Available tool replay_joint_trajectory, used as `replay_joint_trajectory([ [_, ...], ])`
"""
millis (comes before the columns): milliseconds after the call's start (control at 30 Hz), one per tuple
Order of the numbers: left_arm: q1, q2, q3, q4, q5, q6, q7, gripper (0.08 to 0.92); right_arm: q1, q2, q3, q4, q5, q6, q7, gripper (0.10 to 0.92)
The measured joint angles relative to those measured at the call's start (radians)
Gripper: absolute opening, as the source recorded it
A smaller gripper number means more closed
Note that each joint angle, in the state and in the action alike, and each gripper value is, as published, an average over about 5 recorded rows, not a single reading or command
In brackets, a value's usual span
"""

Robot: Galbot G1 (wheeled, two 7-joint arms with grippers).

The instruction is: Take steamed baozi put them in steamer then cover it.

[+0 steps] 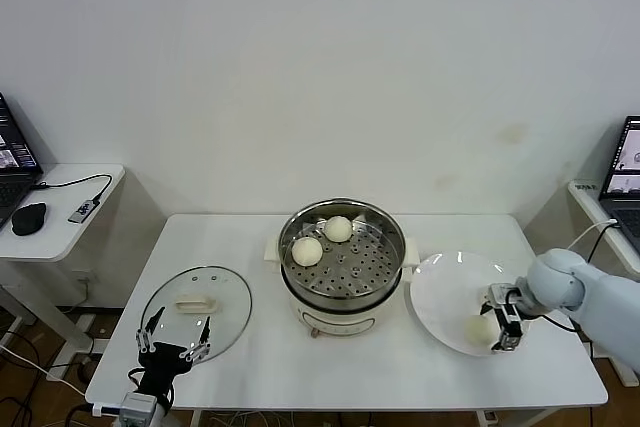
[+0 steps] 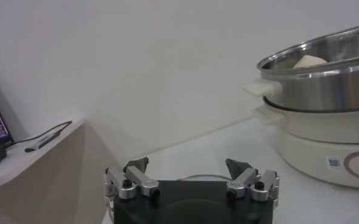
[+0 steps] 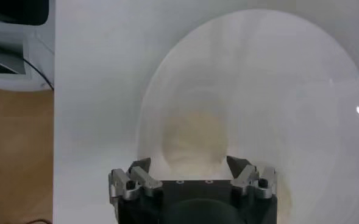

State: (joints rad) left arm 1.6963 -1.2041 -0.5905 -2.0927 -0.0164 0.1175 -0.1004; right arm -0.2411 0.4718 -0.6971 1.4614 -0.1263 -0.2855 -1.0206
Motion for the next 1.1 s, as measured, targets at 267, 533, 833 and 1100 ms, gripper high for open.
replay_joint_trajectory([
  [267,0.002,0.0,-0.002,0.0,-0.001,0.0,0.0,0.823,-0.003,0.021,0.004,-0.014,-0.004,-0.007,-0.002,0.699],
  [533,0.003,-0.002,-0.003,-0.004,-0.001,-0.001,0.0,0.823,0.005,0.021,0.004,-0.018,-0.004,-0.006,-0.017,0.592],
  [833,0.003,0.0,-0.005,-0.011,-0.004,-0.001,-0.001,0.823,0.042,-0.003,-0.001,0.004,0.021,-0.006,-0.042,0.577],
  [1100,-0.002,0.005,-0.002,-0.012,-0.008,-0.002,-0.001,0.823,0.18,-0.041,-0.054,0.037,0.09,-0.014,-0.073,0.577],
])
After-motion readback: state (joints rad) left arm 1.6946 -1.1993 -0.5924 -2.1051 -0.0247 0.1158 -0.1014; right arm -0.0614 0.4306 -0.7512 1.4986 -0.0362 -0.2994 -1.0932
